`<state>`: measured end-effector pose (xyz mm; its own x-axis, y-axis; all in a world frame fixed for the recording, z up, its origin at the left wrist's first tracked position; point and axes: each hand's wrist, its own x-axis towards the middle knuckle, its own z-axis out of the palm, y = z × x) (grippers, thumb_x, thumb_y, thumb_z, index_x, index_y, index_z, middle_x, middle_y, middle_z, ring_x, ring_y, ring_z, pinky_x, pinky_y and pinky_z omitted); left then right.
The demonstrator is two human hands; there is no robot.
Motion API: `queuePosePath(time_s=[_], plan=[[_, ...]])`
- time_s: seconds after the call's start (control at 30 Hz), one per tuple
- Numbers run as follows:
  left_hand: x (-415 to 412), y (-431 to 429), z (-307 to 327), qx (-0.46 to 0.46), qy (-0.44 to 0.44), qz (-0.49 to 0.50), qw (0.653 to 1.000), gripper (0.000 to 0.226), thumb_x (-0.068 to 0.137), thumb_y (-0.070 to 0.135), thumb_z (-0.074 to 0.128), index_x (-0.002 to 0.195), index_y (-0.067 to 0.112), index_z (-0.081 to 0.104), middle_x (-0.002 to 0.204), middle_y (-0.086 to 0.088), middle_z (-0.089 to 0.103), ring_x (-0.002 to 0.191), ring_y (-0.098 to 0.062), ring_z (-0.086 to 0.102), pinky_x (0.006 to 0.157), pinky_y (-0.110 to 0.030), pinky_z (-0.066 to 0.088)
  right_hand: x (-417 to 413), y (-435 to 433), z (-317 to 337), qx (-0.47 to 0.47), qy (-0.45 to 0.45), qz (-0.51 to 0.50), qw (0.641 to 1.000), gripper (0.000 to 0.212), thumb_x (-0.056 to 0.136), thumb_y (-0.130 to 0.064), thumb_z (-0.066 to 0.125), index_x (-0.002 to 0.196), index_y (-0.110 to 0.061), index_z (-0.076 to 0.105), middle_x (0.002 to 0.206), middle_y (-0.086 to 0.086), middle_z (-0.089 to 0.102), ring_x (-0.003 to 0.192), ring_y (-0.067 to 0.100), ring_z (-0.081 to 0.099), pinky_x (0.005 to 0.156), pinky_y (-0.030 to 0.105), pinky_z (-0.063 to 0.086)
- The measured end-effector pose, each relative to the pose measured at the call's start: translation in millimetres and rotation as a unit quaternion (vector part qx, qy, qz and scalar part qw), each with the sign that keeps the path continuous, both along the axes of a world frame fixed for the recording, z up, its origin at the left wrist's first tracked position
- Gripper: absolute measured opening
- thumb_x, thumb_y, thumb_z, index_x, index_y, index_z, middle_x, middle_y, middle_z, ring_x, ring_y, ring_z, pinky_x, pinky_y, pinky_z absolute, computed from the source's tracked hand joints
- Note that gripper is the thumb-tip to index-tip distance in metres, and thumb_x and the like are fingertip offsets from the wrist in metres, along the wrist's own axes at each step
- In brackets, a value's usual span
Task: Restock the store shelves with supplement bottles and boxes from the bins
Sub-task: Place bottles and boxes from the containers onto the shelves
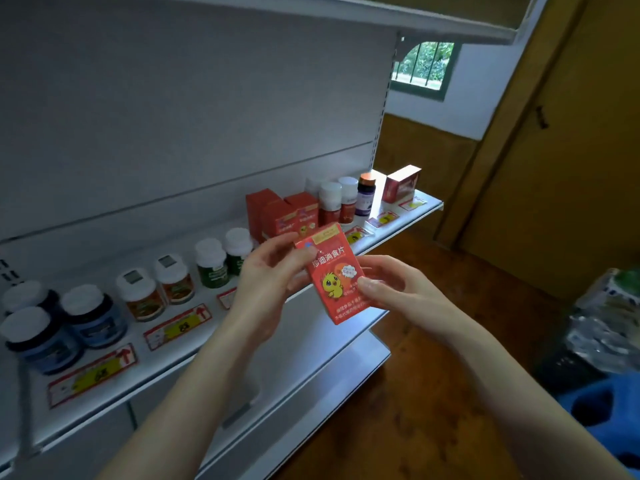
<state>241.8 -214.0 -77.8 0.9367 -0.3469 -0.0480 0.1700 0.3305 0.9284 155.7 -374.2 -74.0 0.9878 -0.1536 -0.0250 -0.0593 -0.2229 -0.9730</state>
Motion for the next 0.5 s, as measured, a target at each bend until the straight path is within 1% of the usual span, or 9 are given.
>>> queuePosePath(time_s=[0.07, 0.13, 0.17, 0.23, 0.3, 0.33, 0.4, 0.43, 0.5], plan=[[1.0, -18.2, 0.8, -0.01, -0.013, 0.0, 1.0, 0.037, 0.076, 0.01, 0.066, 0.111, 0.004, 0.056, 0.099, -0.009, 0.066, 0.083, -0.016, 0.067, 0.076, -0.029, 0.057, 5.2, -16.6, 4.0, 0.032, -0.02, 0.007, 0.999, 0.048, 0.069, -0.036, 0.065, 0.113, -0.02, 0.058, 0.103, -0.001, 0.067, 0.091, 0.005, 0.066, 0.068, 0.016, 0.052], [3.7, -32.9, -1.5, -0.012, -0.018, 0.004, 1.0, 0.058, 0.068, 0.021, 0.071, 0.12, 0.007, 0.05, 0.095, 0.0, 0.067, 0.086, -0.012, 0.066, 0.081, -0.029, 0.055, 12.7, -30.4, 0.9, 0.064, -0.034, 0.0, 0.997, 0.037, 0.072, -0.031, 0.063, 0.107, -0.019, 0.058, 0.093, -0.001, 0.07, 0.083, 0.007, 0.068, 0.065, 0.016, 0.052], [5.4, -38.7, -4.5, 0.014, -0.035, -0.003, 0.999, 0.069, 0.064, 0.025, 0.077, 0.125, 0.011, 0.047, 0.097, 0.003, 0.065, 0.089, -0.009, 0.064, 0.081, -0.026, 0.054, 17.6, -36.6, -2.1, 0.081, -0.038, -0.01, 0.996, 0.031, 0.077, -0.028, 0.062, 0.106, -0.018, 0.057, 0.089, -0.002, 0.071, 0.081, 0.008, 0.069, 0.064, 0.016, 0.052], [8.5, -48.0, -13.3, 0.124, -0.101, -0.043, 0.986, 0.089, 0.055, 0.038, 0.087, 0.131, 0.024, 0.043, 0.108, 0.0, 0.06, 0.094, -0.007, 0.062, 0.078, -0.023, 0.052, 29.4, -47.6, -8.8, 0.112, -0.041, -0.028, 0.992, 0.022, 0.084, -0.02, 0.058, 0.105, -0.015, 0.055, 0.086, -0.002, 0.071, 0.08, 0.009, 0.069, 0.064, 0.017, 0.053], [15.6, -57.1, -21.3, 0.205, -0.153, -0.075, 0.964, 0.095, 0.049, 0.051, 0.081, 0.134, 0.036, 0.04, 0.11, -0.003, 0.061, 0.099, -0.011, 0.062, 0.082, -0.03, 0.054, 42.1, -57.6, -13.5, 0.118, -0.036, -0.024, 0.992, 0.019, 0.086, -0.018, 0.057, 0.105, -0.013, 0.054, 0.085, -0.002, 0.072, 0.081, 0.011, 0.07, 0.064, 0.017, 0.054], [21.0, -61.6, -23.6, 0.217, -0.162, -0.074, 0.96, 0.096, 0.048, 0.052, 0.077, 0.135, 0.038, 0.039, 0.109, -0.004, 0.062, 0.1, -0.013, 0.063, 0.085, -0.033, 0.054, 49.4, -62.6, -13.5, 0.108, -0.03, -0.016, 0.994, 0.021, 0.085, -0.021, 0.058, 0.105, -0.014, 0.055, 0.086, -0.003, 0.072, 0.083, 0.011, 0.07, 0.066, 0.018, 0.054], [36.3, -69.5, -29.6, 0.21, -0.163, -0.062, 0.962, 0.096, 0.05, 0.044, 0.079, 0.136, 0.036, 0.037, 0.108, -0.006, 0.062, 0.1, -0.016, 0.063, 0.086, -0.032, 0.053, 66.8, -75.4, -11.2, 0.07, -0.019, -0.008, 0.997, 0.034, 0.078, -0.033, 0.061, 0.106, -0.015, 0.056, 0.092, -0.002, 0.072, 0.091, 0.015, 0.068, 0.073, 0.023, 0.056], [43.1, -73.4, -30.9, 0.204, -0.17, -0.055, 0.963, 0.094, 0.055, 0.034, 0.082, 0.137, 0.034, 0.037, 0.109, -0.007, 0.061, 0.101, -0.018, 0.062, 0.086, -0.028, 0.053, 77.0, -83.1, -7.3, 0.046, -0.023, -0.01, 0.999, 0.041, 0.073, -0.041, 0.061, 0.106, -0.017, 0.057, 0.097, -0.002, 0.071, 0.095, 0.016, 0.067, 0.078, 0.026, 0.056], [54.9, -80.7, -33.7, 0.202, -0.194, -0.042, 0.959, 0.084, 0.067, 0.014, 0.082, 0.135, 0.033, 0.036, 0.111, -0.006, 0.059, 0.103, -0.015, 0.061, 0.081, -0.014, 0.049, 99.3, -96.4, 5.6, 0.014, -0.043, 0.0, 0.999, 0.05, 0.068, -0.047, 0.06, 0.111, -0.024, 0.055, 0.105, -0.006, 0.066, 0.098, 0.01, 0.064, 0.077, 0.02, 0.054]])
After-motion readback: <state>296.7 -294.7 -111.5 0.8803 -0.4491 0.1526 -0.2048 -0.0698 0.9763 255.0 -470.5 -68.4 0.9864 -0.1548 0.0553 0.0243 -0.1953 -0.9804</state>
